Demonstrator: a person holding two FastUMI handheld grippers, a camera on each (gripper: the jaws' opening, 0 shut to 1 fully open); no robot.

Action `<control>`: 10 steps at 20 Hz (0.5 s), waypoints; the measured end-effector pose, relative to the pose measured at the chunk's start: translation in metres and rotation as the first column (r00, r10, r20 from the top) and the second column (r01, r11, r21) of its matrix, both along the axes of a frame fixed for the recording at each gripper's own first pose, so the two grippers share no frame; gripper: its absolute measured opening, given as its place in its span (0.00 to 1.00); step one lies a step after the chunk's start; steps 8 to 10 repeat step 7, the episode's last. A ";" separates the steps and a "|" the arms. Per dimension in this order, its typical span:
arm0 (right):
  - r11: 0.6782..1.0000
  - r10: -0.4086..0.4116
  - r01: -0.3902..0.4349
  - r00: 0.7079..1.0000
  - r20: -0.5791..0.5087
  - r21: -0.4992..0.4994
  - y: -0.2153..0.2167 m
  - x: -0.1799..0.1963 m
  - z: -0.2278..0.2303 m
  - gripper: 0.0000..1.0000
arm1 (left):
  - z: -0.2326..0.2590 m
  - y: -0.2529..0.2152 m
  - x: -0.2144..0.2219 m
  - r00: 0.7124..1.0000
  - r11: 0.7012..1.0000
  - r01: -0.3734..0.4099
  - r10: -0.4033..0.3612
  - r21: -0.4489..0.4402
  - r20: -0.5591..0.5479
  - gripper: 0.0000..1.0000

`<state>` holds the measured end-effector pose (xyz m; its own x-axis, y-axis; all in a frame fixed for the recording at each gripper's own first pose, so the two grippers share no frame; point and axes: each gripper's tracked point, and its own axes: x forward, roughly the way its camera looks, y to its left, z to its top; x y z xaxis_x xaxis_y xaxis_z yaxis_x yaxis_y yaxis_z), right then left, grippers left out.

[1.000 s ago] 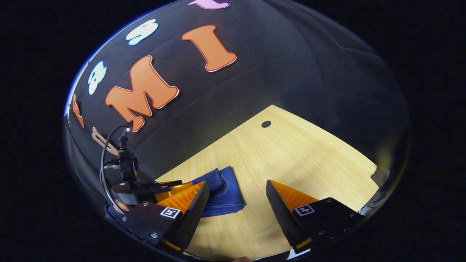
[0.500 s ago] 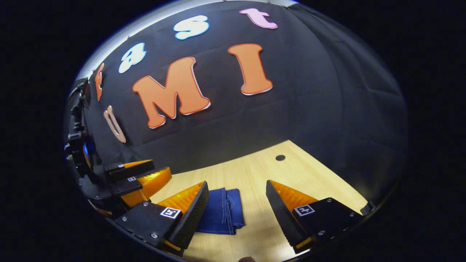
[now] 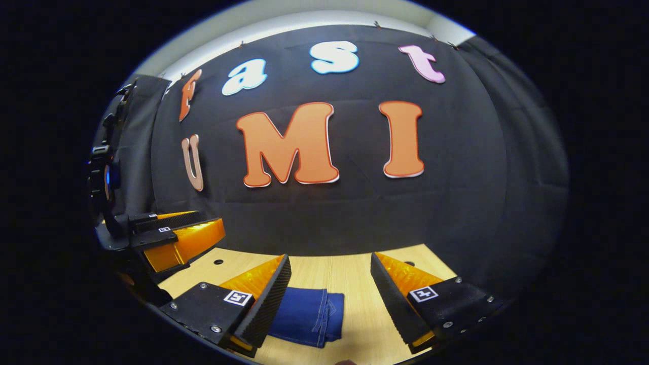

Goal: Grasp the waist and the cuffs of the jeans and fold them to make the two legs overlap; first hold the waist and fold one-third of the jeans toward the cuffs, then hold the cuffs and fold the remaining one-third in the same direction to finish folding.

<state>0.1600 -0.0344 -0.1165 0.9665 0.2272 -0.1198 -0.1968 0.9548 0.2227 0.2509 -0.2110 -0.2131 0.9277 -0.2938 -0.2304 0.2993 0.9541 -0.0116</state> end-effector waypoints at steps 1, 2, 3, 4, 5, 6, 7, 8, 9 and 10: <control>1.000 0.010 -0.009 1.000 0.018 -0.010 0.005 0.000 0.003 0.96 | 0.001 0.006 0.001 1.000 1.000 -0.026 0.025 0.015 0.004 0.87; 1.000 0.021 -0.021 0.999 0.034 -0.014 0.010 0.002 0.006 0.96 | 0.002 0.011 0.000 0.999 0.999 -0.033 0.032 0.010 0.012 0.87; 1.000 0.029 -0.028 0.998 0.053 -0.011 0.012 0.002 0.010 0.96 | -0.003 0.017 -0.006 1.000 1.000 -0.019 0.019 -0.013 -0.006 0.87; 0.999 0.033 -0.033 0.997 0.066 -0.007 0.014 0.002 0.014 0.97 | -0.008 0.015 -0.015 1.000 0.999 0.004 -0.006 -0.048 -0.027 0.87; 0.999 0.041 -0.041 0.997 0.067 -0.005 0.020 0.005 0.016 0.96 | -0.012 0.016 -0.022 0.999 0.997 0.010 -0.013 -0.070 -0.045 0.93; 0.998 0.057 -0.057 0.996 0.063 0.000 0.026 0.007 0.016 0.96 | -0.011 0.021 -0.026 0.999 0.997 0.001 -0.005 -0.080 -0.044 0.95; 0.998 0.065 -0.065 0.996 0.059 0.003 0.030 0.008 0.016 1.00 | -0.012 0.026 -0.024 0.999 0.998 -0.016 0.014 -0.066 -0.036 0.96; 0.998 0.065 -0.065 0.996 0.059 0.003 0.030 0.008 0.016 1.00 | -0.012 0.026 -0.024 0.999 0.998 -0.016 0.014 -0.066 -0.036 0.96; 0.998 0.065 -0.065 0.996 0.059 0.003 0.030 0.008 0.016 1.00 | -0.012 0.026 -0.024 0.999 0.998 -0.016 0.014 -0.066 -0.036 0.96; 0.998 0.065 -0.065 0.996 0.059 0.003 0.030 0.008 0.016 1.00 | -0.012 0.026 -0.024 0.999 0.998 -0.016 0.014 -0.066 -0.036 0.96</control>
